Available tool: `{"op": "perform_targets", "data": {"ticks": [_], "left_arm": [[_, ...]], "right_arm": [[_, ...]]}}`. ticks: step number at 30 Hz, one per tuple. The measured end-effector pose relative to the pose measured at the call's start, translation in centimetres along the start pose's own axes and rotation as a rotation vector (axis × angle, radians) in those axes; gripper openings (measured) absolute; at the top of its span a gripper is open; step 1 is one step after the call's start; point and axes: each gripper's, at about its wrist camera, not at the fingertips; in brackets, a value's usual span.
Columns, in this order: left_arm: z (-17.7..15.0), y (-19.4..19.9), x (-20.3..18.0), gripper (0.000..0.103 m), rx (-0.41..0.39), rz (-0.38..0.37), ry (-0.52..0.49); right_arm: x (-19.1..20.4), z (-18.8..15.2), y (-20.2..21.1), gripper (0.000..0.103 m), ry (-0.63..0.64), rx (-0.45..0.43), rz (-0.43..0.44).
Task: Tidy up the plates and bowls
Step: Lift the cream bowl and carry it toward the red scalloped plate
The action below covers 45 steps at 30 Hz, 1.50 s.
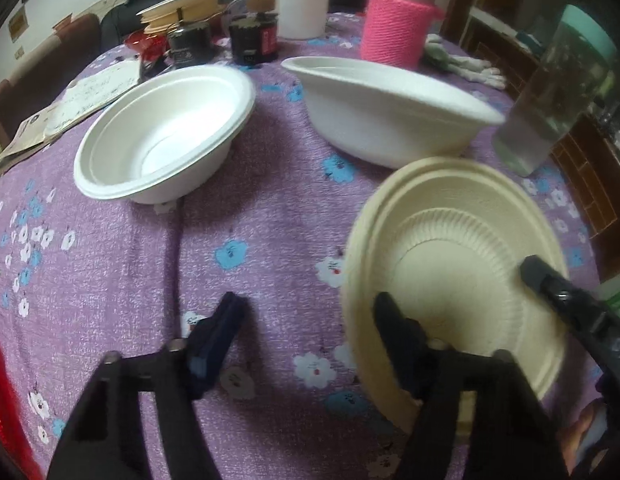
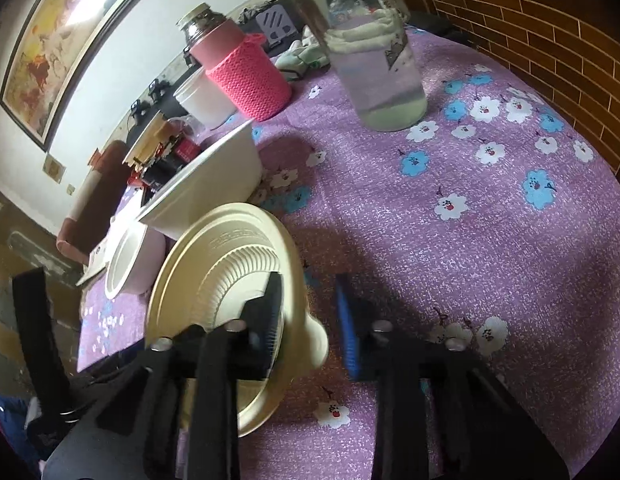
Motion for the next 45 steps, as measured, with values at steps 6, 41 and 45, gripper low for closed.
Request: {"op": "perform_targets", "data": {"ticks": [6,41,45], "left_arm": [[-0.2,0.5,-0.9,0.032,0.004,-0.038,-0.028],[-3.5,6.5,7.5,0.018,-0.151,0.052,0.064],[-3.8,6.9,7.7,0.018,-0.161,0.051,0.064]], "right_arm": [[1.2,-0.4,0.1,0.017,0.065,-0.019,0.004],[10.8,-5.6,-0.5,0.017,0.275,-0.026,0.207],[10.9,-5.8,-0.4,0.017,0.277,-0.033,0.211]]}}
Point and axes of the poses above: each gripper's, at about its wrist camera, not at the fingertips, and y roughly against the way its jaws point, x to its left, z to its top, and after that the axes turned 3 degrees about -x, right-handed
